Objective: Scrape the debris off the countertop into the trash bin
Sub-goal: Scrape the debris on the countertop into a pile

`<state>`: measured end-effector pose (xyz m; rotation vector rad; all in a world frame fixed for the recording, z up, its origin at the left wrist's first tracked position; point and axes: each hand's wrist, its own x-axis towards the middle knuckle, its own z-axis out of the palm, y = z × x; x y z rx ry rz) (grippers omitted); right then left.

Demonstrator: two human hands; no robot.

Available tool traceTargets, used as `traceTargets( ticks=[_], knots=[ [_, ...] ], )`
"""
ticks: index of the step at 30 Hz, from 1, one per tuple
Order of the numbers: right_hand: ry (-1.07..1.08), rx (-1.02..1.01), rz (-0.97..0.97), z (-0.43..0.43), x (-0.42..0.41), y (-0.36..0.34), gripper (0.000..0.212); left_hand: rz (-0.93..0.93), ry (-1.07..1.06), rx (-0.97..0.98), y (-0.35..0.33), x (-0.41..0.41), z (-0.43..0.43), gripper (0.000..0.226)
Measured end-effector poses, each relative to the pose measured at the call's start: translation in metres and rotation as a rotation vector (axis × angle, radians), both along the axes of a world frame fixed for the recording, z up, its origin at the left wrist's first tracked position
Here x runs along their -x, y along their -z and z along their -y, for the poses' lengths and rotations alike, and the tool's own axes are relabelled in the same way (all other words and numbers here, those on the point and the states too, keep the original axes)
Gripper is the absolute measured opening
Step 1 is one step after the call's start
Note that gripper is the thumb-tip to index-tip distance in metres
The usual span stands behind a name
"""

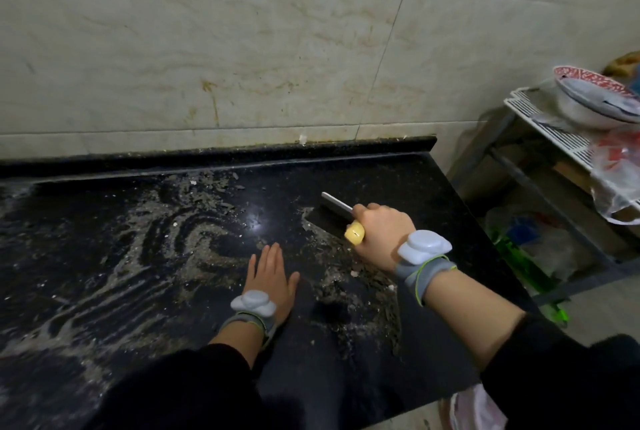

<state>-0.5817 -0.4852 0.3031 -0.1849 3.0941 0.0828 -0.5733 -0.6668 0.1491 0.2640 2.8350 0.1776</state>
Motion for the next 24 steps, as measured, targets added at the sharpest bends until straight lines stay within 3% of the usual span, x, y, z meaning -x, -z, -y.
traceTargets(
  ticks=[8, 12, 17, 24],
  knots=[
    [0.103, 0.084, 0.038, 0.008, 0.033, 0.017, 0.026, 0.051, -0.032, -0.006, 0.013, -0.004, 0.026, 0.065],
    [-0.017, 0.092, 0.104, 0.032, 0.028, 0.014, 0.028, 0.047, -0.050, 0.027, 0.020, -0.005, 0.026, 0.076],
    [-0.167, 0.073, 0.127, 0.045, 0.013, 0.003, 0.026, 0.063, -0.053, 0.041, 0.019, -0.004, 0.025, 0.066],
    [-0.070, 0.120, 0.049, 0.031, 0.038, -0.016, 0.026, 0.082, -0.055, 0.033, 0.022, -0.002, 0.025, 0.066]
  ],
)
